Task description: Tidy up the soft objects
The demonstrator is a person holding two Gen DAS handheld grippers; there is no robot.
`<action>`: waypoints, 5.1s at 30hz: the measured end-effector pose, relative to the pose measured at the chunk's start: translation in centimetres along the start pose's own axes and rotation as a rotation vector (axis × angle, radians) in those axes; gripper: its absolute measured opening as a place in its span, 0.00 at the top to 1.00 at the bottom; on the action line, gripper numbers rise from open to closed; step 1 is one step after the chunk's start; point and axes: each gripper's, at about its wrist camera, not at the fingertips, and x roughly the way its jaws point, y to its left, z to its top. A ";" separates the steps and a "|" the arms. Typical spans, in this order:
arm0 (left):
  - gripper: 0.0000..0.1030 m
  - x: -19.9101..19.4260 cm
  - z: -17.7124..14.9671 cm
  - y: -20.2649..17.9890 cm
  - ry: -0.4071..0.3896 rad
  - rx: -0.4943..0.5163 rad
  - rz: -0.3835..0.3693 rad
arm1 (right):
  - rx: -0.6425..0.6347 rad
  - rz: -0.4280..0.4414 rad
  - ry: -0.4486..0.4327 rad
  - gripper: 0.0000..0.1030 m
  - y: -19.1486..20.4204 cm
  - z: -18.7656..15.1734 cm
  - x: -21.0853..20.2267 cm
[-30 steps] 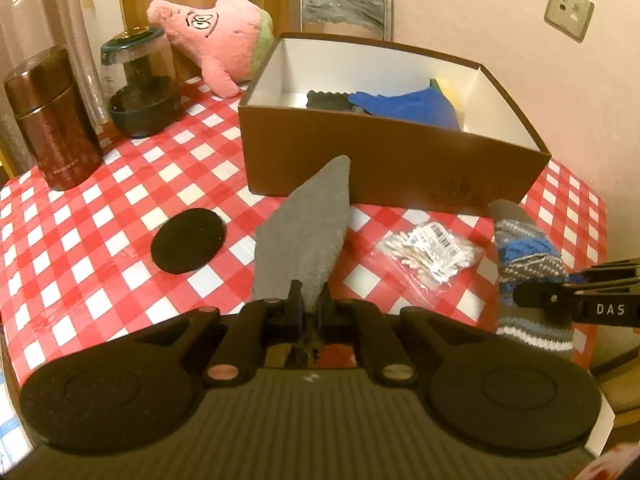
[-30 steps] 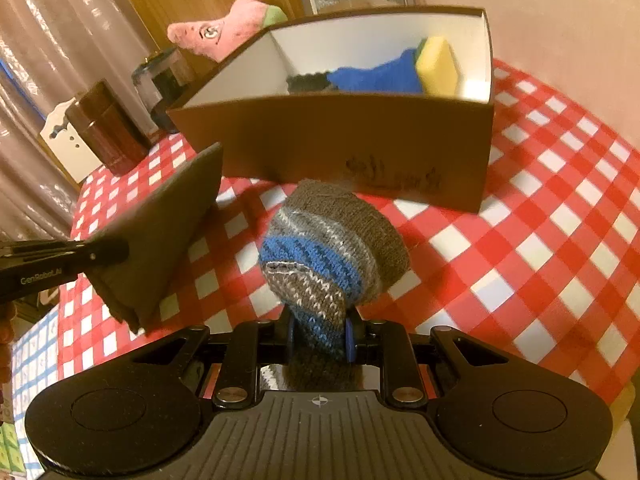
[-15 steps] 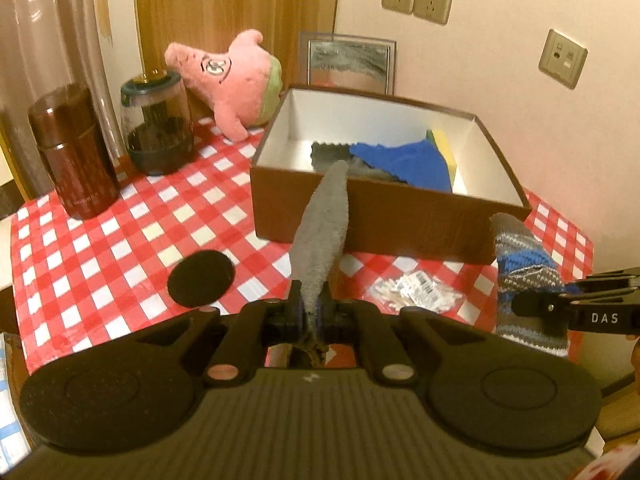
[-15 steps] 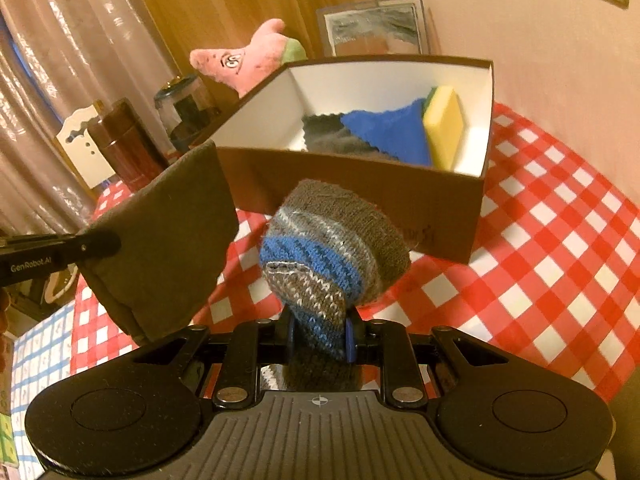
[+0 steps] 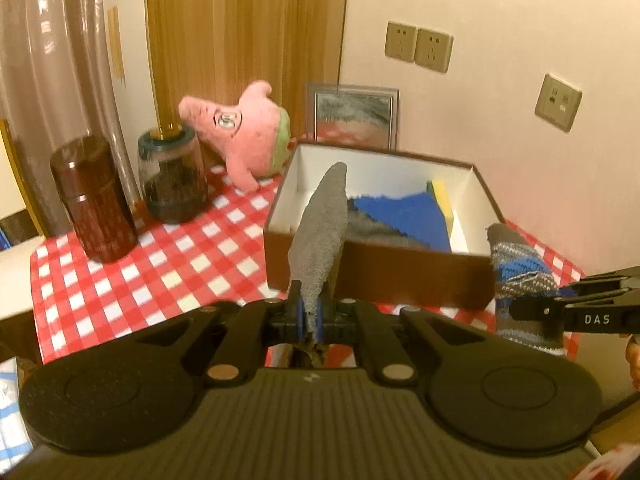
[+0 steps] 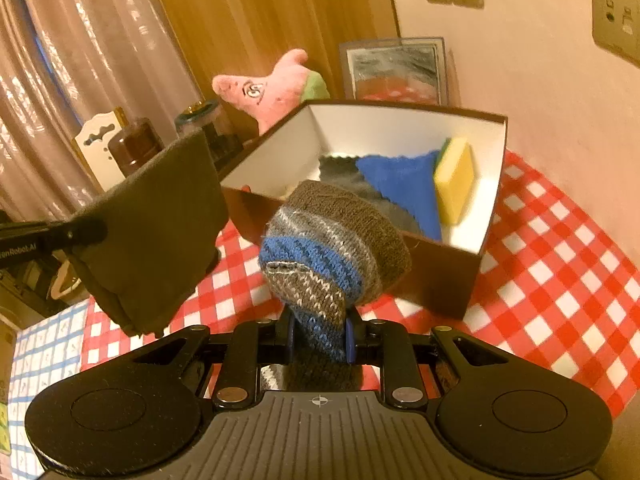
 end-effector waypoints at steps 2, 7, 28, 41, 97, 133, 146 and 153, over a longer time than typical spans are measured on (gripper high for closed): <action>0.95 -0.3 0.9 -0.1 -0.019 0.006 -0.001 | -0.004 0.005 -0.011 0.78 0.1 0.6 -0.2; 0.95 -0.7 3.5 -0.7 -0.072 0.031 -0.006 | 0.008 0.017 -0.041 0.78 -0.5 2.5 -0.9; 0.95 8.0 11.8 -3.8 -0.094 0.062 -0.040 | 0.014 -0.035 -0.095 0.78 -5.5 10.8 1.4; 0.95 15.7 13.4 -5.7 -0.039 0.096 -0.014 | 0.021 -0.037 -0.052 0.78 -8.4 13.8 6.8; 0.64 20.9 10.7 -6.8 0.166 0.177 -0.050 | 0.008 -0.099 0.009 0.32 -8.8 12.6 9.6; 0.53 7.2 -0.3 -2.8 0.160 0.053 0.010 | 0.038 -0.030 0.052 0.32 -2.0 1.2 2.4; 0.53 6.2 -4.8 -0.8 0.256 -0.058 0.026 | 0.029 -0.022 0.131 0.32 0.0 -2.0 4.6; 0.53 6.3 -6.8 0.5 0.306 -0.089 0.058 | 0.006 -0.011 0.177 0.32 1.0 -3.1 6.2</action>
